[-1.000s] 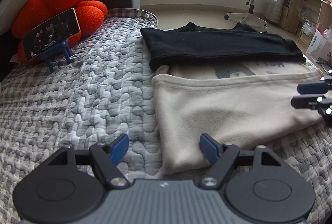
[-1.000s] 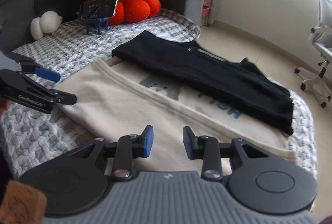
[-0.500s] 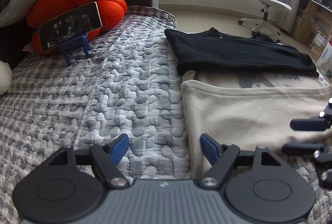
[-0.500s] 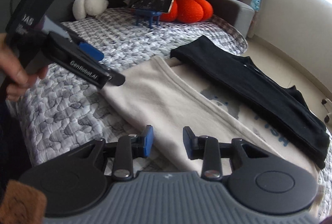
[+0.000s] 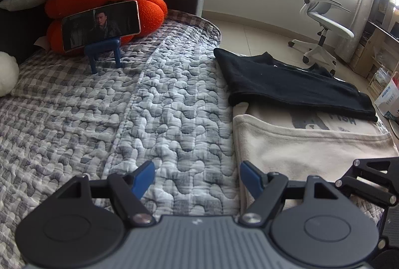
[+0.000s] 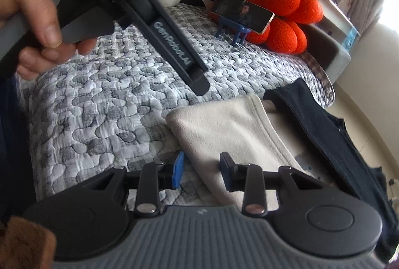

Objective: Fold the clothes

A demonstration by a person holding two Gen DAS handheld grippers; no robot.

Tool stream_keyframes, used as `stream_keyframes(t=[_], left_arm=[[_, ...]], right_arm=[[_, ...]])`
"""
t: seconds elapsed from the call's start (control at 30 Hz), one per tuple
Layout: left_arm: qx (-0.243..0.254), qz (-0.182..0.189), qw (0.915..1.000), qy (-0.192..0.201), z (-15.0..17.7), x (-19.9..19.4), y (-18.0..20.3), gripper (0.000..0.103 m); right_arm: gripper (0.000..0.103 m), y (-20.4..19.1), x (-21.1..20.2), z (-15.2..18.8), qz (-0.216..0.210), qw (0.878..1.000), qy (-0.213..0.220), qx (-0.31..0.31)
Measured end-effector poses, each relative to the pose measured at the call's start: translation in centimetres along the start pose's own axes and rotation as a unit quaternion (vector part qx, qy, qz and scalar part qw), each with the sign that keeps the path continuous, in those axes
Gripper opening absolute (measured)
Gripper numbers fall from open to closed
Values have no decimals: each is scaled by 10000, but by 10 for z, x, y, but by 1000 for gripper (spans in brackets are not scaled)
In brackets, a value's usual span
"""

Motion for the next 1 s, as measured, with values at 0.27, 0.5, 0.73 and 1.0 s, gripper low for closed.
stream_keyframes(t=[0.27, 0.5, 0.73, 1.0], left_arm=[[-225, 230, 9995, -30, -2, 0, -3, 77], [888, 325, 9947, 404, -10, -21, 3, 91], [2652, 486, 9592, 850, 10, -32, 26, 94], [3816, 432, 9106, 1530, 29, -37, 65, 94]], right_arm=[[9, -4, 2, -1, 115, 9992, 91, -359], [7, 15, -5, -5, -98, 9989, 305, 342], [7, 34, -12, -11, -311, 9927, 516, 1041], [7, 44, -15, -10, -485, 9861, 577, 1482]])
Point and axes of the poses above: each gripper's, at about its wrist camera, not at the fingertips, and x roughly the way its jaws point, y to its right, z to its underside, the point moved 4 cm from there along x, roughly the way its jaws point, and after that the axes turned 7 degrees about -z, right-handed, at the moved point
